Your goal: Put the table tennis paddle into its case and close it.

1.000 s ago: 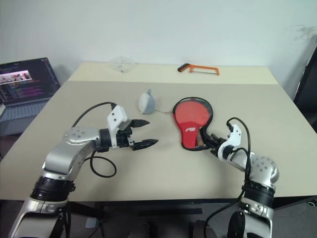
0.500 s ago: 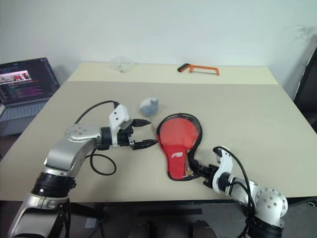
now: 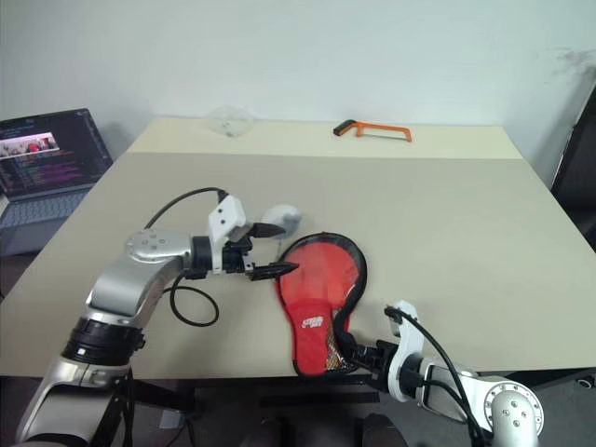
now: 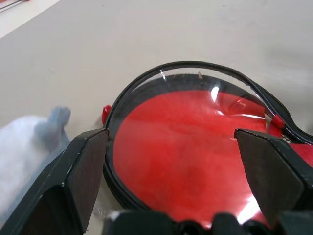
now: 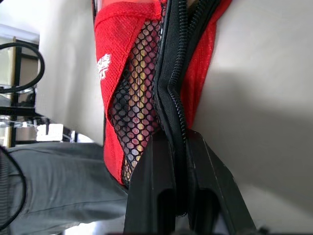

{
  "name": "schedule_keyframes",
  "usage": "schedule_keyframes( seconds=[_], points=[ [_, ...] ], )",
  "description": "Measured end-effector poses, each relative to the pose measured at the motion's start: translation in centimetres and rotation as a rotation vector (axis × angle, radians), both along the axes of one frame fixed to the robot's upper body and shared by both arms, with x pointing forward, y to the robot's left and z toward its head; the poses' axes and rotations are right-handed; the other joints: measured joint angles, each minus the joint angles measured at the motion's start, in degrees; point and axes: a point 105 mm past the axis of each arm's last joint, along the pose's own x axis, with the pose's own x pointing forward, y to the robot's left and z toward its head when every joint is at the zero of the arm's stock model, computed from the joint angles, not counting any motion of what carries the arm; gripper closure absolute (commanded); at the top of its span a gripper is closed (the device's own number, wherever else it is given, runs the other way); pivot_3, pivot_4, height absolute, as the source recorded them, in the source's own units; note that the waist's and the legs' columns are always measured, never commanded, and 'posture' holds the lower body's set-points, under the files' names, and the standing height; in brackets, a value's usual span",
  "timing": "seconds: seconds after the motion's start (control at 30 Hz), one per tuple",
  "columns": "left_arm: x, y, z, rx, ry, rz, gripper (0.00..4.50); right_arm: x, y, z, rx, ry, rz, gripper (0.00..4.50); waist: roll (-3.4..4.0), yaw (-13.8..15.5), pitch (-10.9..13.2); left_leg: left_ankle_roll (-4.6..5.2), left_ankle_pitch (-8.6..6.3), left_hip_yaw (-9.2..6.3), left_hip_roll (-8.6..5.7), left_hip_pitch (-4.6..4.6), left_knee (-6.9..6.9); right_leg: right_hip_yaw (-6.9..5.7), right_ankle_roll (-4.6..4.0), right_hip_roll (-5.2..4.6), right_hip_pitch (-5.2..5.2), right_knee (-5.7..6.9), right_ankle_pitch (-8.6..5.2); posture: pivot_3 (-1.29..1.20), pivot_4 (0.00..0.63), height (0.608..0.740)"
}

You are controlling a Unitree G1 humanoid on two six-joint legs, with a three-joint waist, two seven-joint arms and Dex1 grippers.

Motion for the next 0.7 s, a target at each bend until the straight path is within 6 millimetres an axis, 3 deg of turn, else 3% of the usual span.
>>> schedule_keyframes(
  seconds=[0.23,0.27,0.3,0.5,0.63,0.7],
  points=[
    [0.3,-0.8,-0.2,0.011,0.008,-0.035,0.00,0.9,0.0,0.0,-0.071,-0.013,-0.027,4.50,-0.02,0.0,0.0,0.01,0.02,-0.01,-0.01,0.01,0.17,0.05,0.19,0.01,0.04,0.01,0.07,0.00,0.150,0.740],
    [0.3,-0.9,-0.1,0.011,-0.001,-0.039,0.00,1.1,0.0,0.1,-0.079,-0.022,-0.027,3.85,-0.02,0.0,0.0,0.02,0.03,-0.01,-0.01,0.01,0.18,0.06,0.25,0.00,0.04,0.01,0.11,0.00,0.150,0.740],
    [0.5,-0.9,0.0,0.011,-0.007,-0.039,0.00,1.4,-0.2,0.2,-0.088,-0.033,-0.037,3.65,-0.02,0.0,0.0,0.04,0.05,-0.01,-0.01,0.01,0.21,0.08,0.30,0.00,0.05,0.01,0.14,0.00,0.150,0.740],
    [1.4,-0.9,-0.1,0.005,-0.023,-0.019,0.00,2.9,-1.4,1.3,-0.135,-0.112,-0.037,1.52,-0.03,0.5,0.0,0.13,0.12,0.06,-0.10,0.00,0.28,0.15,0.27,-0.09,0.07,-0.02,0.17,0.00,0.150,0.740],
    [2.6,-0.9,-0.2,-0.004,-0.046,0.034,0.00,3.7,-4.4,2.4,-0.279,-0.222,0.029,0.05,-0.05,1.6,0.0,0.13,0.12,0.13,-0.13,-0.04,0.33,0.17,0.50,-0.15,0.08,-0.09,0.30,0.00,0.150,0.740],
    [3.2,-0.6,-0.2,-0.005,-0.054,0.069,0.00,4.2,-5.8,3.5,-0.333,-0.286,0.054,0.02,-0.06,2.0,0.0,0.13,0.12,0.12,-0.13,-0.05,0.33,0.14,0.49,-0.14,0.08,-0.10,0.29,0.00,0.150,0.740]
  ],
)
